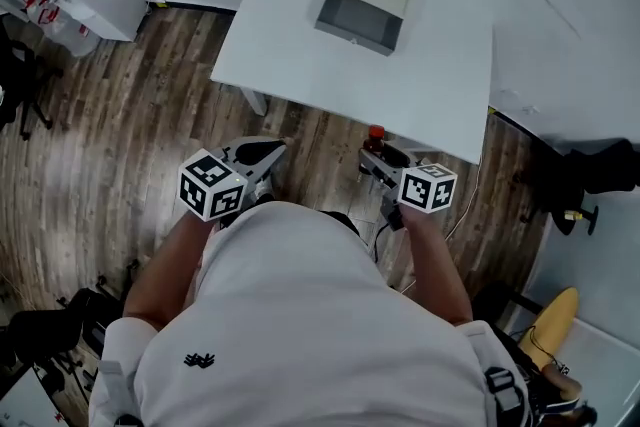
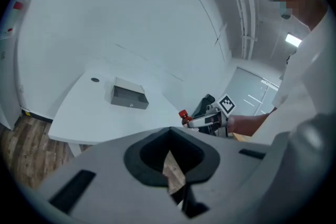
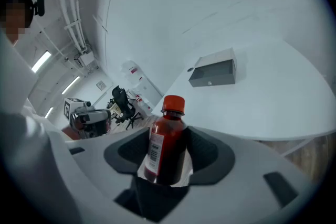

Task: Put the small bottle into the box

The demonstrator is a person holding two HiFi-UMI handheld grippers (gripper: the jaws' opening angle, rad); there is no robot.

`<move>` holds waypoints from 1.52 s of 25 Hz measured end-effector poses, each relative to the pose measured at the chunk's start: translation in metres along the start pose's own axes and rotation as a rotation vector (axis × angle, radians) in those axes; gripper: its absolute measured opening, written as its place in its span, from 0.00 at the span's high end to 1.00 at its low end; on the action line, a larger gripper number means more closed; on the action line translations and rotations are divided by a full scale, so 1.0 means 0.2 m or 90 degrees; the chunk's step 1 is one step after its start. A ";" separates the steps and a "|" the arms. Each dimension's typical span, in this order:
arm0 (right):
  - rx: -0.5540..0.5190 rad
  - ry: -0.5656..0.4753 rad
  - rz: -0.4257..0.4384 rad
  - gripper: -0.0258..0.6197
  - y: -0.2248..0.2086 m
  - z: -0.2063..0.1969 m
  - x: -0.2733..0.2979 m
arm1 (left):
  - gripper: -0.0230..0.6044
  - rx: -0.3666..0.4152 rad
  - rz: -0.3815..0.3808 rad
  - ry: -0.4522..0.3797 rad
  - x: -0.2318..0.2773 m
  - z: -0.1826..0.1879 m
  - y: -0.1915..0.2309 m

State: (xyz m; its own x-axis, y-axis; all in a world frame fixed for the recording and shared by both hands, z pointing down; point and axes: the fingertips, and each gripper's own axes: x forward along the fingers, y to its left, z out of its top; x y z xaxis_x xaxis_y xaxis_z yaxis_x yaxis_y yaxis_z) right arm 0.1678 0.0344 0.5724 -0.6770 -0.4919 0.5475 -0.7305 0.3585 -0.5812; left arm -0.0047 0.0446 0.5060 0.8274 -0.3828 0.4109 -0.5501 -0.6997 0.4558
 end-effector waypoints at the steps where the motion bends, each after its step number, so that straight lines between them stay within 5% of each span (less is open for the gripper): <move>1: 0.003 -0.003 -0.007 0.61 0.00 0.06 0.05 | 0.95 0.000 -0.005 0.002 -0.02 0.02 0.05; 10: -0.025 0.002 -0.065 0.61 -0.16 0.58 0.41 | 0.95 0.018 0.014 0.012 -0.12 0.16 0.40; 21: -0.104 0.095 -0.066 0.61 -0.45 1.08 0.83 | 0.95 -0.004 0.115 -0.042 -0.01 0.46 0.63; 28: -0.111 0.153 -0.063 0.61 -0.66 1.21 1.10 | 0.95 -0.024 0.169 -0.039 0.08 0.53 0.71; 38: -0.114 0.224 -0.085 0.61 -0.81 1.14 1.39 | 0.95 -0.068 0.234 -0.029 0.03 0.48 0.79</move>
State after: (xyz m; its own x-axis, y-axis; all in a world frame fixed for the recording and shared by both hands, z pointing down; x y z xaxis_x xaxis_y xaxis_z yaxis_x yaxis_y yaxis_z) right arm 0.1176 -0.3421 0.6815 -0.5415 -0.2540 0.8014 -0.7973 0.4575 -0.3937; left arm -0.0767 -0.1259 0.5043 0.5750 -0.6250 0.5279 -0.8181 -0.4443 0.3651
